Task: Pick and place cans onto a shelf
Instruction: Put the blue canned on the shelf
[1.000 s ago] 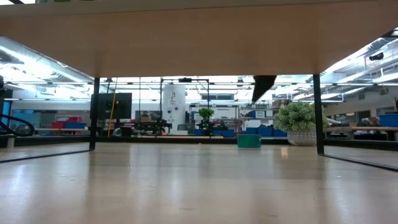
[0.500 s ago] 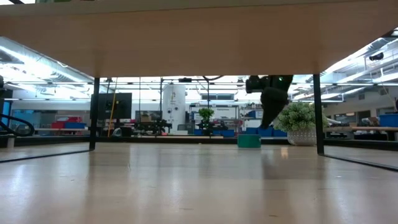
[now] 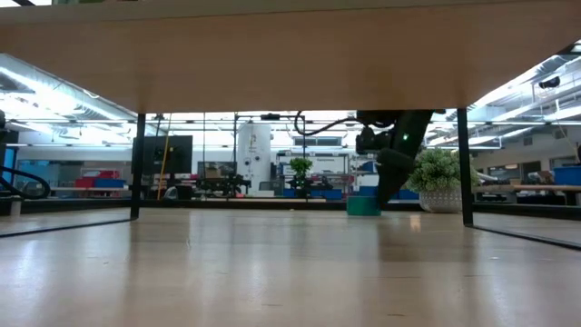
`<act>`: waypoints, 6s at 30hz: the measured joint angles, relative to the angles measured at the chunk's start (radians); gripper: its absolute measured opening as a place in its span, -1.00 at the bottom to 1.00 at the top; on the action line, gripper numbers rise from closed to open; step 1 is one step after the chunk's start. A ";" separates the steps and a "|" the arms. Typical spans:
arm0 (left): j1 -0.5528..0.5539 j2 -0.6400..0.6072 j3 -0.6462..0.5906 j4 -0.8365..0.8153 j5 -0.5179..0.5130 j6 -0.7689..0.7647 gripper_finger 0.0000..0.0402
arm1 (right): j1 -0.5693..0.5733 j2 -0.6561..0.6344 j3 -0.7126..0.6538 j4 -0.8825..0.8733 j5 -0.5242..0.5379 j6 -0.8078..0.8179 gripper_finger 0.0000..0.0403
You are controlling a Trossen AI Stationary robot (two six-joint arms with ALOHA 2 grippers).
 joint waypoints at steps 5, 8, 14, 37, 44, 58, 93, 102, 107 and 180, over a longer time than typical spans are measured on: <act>0.000 0.000 0.000 0.000 0.004 -0.020 0.09 | 0.001 0.020 0.000 0.071 0.007 0.011 0.98; 0.000 0.000 0.000 0.000 0.004 -0.026 0.09 | 0.001 0.029 0.001 0.114 0.012 0.011 0.98; 0.000 0.000 0.000 -0.001 0.004 -0.026 0.09 | 0.002 0.041 0.000 0.155 0.014 0.011 0.98; 0.000 0.000 0.000 -0.011 0.011 -0.027 0.09 | 0.014 0.078 0.027 0.154 -0.019 0.003 0.47; 0.000 0.000 0.000 -0.009 0.011 -0.104 0.09 | 0.014 0.074 0.230 -0.138 -0.024 0.271 0.53; 0.000 0.000 0.000 0.000 0.057 -0.097 0.09 | 0.130 0.072 0.756 -0.645 0.214 0.934 0.52; 0.000 0.000 0.000 0.000 0.139 -0.078 0.09 | 0.738 -0.043 0.812 -0.902 0.317 1.300 0.52; 0.000 0.000 0.000 0.000 0.139 -0.078 0.09 | 0.920 -0.049 0.811 -0.976 0.398 1.536 0.52; 0.000 0.000 0.000 0.000 0.139 -0.078 0.09 | 0.984 -0.049 0.810 -0.986 0.427 1.583 0.52; 0.000 0.000 0.000 0.001 0.140 -0.082 0.09 | 1.198 -0.046 0.503 -0.573 0.286 0.762 0.77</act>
